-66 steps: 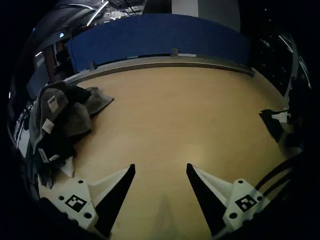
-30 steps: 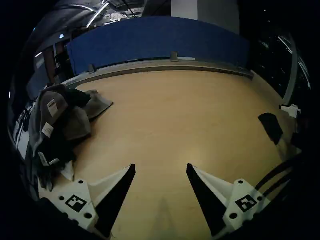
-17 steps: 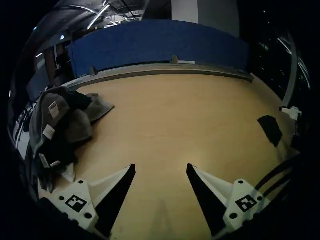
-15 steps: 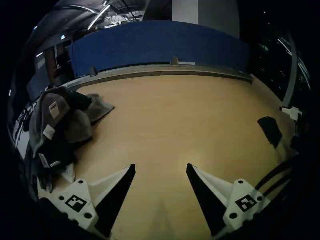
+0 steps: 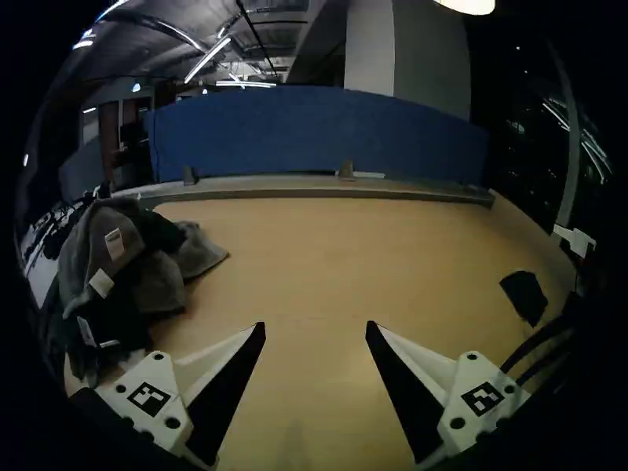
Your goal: Fold towel
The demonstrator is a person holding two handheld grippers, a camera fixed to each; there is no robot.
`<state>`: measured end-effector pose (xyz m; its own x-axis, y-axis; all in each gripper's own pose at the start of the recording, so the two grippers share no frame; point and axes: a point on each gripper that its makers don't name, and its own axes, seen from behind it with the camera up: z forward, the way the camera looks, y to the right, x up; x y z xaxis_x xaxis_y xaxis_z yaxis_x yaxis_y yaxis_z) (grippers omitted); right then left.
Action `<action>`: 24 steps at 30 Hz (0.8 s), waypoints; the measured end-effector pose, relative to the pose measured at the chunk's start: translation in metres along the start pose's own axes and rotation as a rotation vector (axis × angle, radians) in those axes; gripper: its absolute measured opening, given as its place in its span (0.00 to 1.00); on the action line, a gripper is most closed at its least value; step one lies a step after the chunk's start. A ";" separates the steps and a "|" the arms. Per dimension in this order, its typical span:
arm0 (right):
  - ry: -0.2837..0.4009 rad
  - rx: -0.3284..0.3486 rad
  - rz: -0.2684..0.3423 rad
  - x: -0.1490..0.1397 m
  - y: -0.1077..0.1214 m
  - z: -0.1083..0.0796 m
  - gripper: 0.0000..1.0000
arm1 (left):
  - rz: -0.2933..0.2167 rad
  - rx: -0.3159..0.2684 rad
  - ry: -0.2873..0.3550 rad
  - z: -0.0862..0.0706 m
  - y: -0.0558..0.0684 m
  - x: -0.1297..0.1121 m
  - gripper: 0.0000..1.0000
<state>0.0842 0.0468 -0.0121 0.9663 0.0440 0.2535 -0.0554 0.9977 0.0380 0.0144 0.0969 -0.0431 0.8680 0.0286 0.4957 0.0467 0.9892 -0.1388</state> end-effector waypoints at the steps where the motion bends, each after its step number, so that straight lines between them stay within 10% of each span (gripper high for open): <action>1: 0.016 -0.007 -0.001 0.004 -0.003 -0.001 1.00 | 0.001 0.001 0.024 -0.001 0.000 0.006 0.95; 11: 0.148 -0.028 -0.034 0.036 -0.039 -0.017 1.00 | -0.003 0.029 0.245 -0.015 -0.008 0.062 0.95; 24: 0.169 -0.045 -0.050 0.039 -0.054 -0.021 1.00 | -0.003 0.087 0.363 -0.029 -0.030 0.084 0.95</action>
<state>0.1305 -0.0043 -0.0243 0.9963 -0.0013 0.0856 0.0011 1.0000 0.0025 0.0999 0.0657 -0.0224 0.9875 -0.0114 0.1575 0.0206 0.9981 -0.0572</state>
